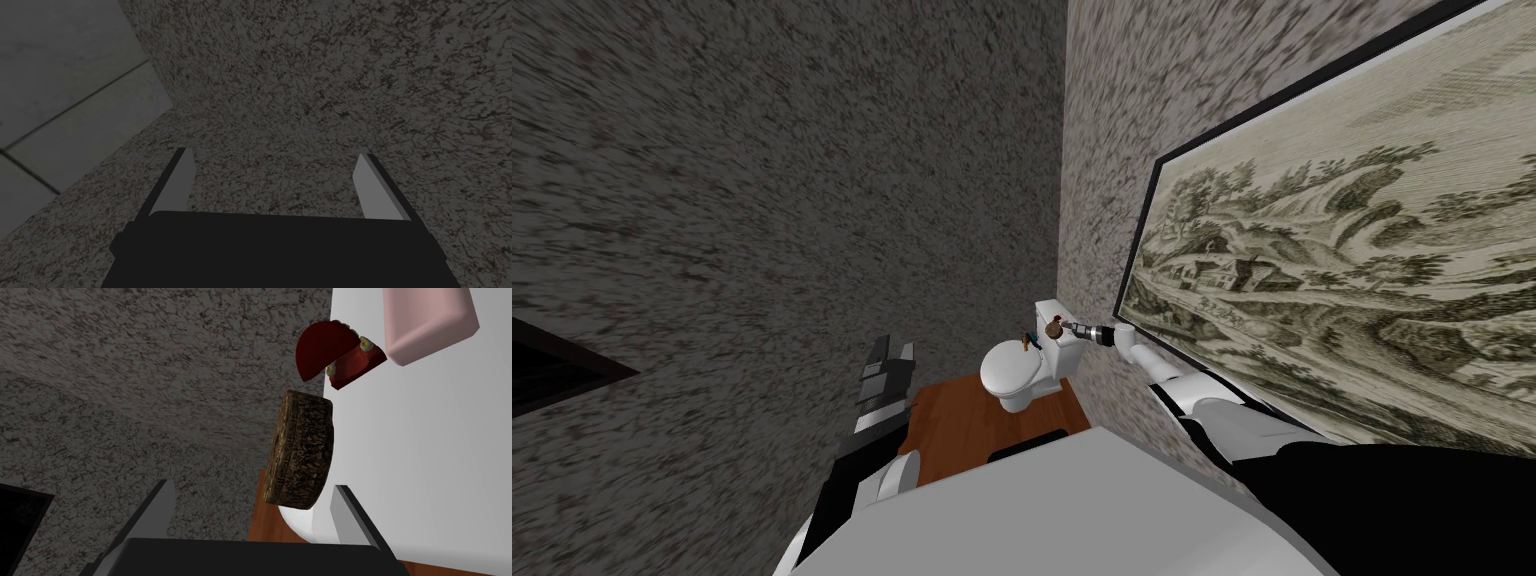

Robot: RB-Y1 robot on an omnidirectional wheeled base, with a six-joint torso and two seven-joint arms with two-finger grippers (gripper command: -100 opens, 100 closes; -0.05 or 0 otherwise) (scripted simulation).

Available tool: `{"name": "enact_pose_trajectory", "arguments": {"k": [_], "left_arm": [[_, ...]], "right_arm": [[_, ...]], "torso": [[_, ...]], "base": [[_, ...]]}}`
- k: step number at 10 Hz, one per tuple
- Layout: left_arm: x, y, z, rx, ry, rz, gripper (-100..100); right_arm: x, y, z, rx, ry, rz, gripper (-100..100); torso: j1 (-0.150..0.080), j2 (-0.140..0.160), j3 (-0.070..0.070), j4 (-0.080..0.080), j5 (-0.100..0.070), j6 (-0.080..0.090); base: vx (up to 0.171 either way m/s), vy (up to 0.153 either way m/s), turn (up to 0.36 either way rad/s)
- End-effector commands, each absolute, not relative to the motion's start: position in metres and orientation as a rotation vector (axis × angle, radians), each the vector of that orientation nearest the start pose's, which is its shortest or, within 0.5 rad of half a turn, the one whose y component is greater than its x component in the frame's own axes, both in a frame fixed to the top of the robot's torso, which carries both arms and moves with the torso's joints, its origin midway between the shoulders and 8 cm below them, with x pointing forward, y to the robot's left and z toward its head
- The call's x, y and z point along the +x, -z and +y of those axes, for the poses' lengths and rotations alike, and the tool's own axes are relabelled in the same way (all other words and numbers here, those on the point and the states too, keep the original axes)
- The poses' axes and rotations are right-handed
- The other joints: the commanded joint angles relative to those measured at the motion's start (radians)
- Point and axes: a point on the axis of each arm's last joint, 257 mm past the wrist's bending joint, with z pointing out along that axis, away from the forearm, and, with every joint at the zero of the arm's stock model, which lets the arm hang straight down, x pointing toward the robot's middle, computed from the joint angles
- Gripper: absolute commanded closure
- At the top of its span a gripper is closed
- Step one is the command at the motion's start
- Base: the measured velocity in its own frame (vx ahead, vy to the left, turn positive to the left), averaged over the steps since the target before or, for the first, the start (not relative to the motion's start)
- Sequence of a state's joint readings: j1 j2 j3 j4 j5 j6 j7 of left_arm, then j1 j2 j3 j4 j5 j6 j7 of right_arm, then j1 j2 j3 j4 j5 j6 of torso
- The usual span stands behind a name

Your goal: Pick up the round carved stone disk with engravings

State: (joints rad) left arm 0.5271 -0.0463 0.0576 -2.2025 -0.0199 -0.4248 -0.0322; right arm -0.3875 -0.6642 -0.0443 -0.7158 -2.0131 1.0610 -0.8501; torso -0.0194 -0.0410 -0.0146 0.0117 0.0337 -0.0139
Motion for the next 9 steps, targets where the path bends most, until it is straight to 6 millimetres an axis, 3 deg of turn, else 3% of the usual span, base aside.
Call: {"name": "enact_pose_trajectory", "arguments": {"k": [1,5,7,9], "left_arm": [[0.361,0.035,0.312,-0.804,1.149,0.708,0],[0.361,0.035,0.312,-0.804,1.149,0.708,0],[0.361,0.035,0.312,-0.804,1.149,0.708,0],[0.361,0.035,0.312,-0.804,1.149,0.708,0]], "right_arm": [[0.523,0.287,-0.335,-1.986,0.943,0.315,100],[0.523,0.287,-0.335,-1.986,0.943,0.315,100],[0.53,0.284,-0.343,-1.989,0.985,0.332,-100],[0.536,0.282,-0.348,-1.99,1.015,0.344,-100]], "torso": [[0.0,0.0,0.0,0.0,0.0,0.0],[0.0,0.0,0.0,0.0,0.0,0.0],[0.0,0.0,0.0,0.0,0.0,0.0],[-0.001,0.004,0.002,0.0,0.0,0.007]], "base": [[0.0,0.0,0.0],[0.0,0.0,0.0],[0.0,0.016,-0.078],[-0.001,0.049,-0.146]]}}
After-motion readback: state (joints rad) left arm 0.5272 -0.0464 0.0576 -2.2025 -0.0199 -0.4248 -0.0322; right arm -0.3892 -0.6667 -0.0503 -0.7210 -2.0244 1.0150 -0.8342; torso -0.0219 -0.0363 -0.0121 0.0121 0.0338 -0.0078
